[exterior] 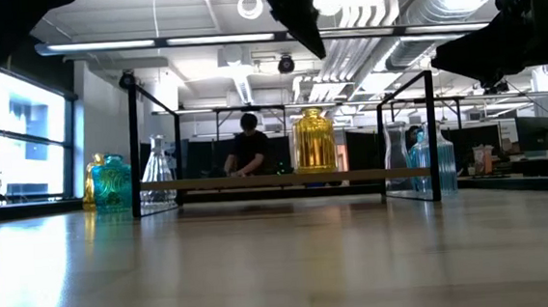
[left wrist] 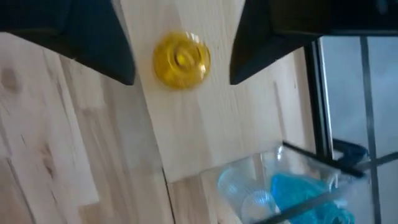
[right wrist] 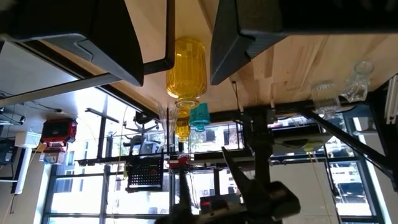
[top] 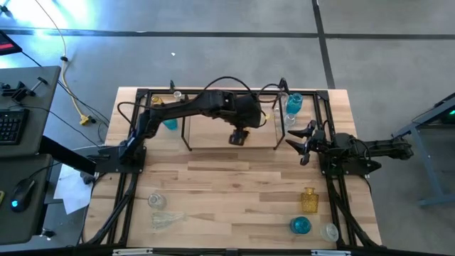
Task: Sort vases onto shelf
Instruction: Put the yellow vase on the shelf
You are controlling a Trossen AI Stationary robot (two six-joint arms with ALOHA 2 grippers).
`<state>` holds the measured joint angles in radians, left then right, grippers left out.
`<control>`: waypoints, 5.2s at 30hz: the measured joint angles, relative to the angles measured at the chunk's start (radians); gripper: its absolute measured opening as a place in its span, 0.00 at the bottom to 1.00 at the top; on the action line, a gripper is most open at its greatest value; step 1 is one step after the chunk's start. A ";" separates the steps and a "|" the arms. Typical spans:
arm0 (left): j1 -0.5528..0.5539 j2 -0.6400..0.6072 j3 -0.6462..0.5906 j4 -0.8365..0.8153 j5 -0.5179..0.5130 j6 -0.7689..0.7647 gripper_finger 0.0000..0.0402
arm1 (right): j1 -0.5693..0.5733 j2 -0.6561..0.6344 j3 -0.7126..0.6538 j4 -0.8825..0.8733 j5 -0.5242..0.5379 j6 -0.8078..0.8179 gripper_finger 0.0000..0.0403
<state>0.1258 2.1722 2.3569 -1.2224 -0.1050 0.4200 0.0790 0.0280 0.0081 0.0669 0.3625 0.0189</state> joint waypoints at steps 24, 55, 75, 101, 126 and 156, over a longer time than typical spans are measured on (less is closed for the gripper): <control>-0.020 -0.116 -0.182 -0.098 -0.046 -0.183 0.00 | 0.000 0.001 0.000 0.000 -0.002 0.000 0.42; -0.133 -0.994 -1.358 0.794 -0.296 -0.523 0.00 | 0.000 0.011 0.022 -0.004 0.002 -0.027 0.42; -0.027 -0.599 -1.295 0.958 -0.246 -0.416 0.00 | 0.000 0.011 0.128 -0.049 0.002 -0.075 0.42; 0.012 -0.395 -1.140 0.992 -0.103 -0.363 0.00 | 0.000 0.011 0.129 -0.080 0.001 -0.071 0.42; 0.032 -0.384 -1.143 1.029 -0.069 -0.363 0.00 | 0.000 0.011 0.129 -0.086 0.001 -0.071 0.42; 0.031 -0.384 -1.142 1.092 -0.062 -0.360 0.00 | 0.000 0.011 0.129 -0.085 0.001 -0.060 0.42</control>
<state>0.1570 1.7878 1.2148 -0.1304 -0.1675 0.0602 0.0792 0.0391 0.1371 -0.0185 0.3634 -0.0414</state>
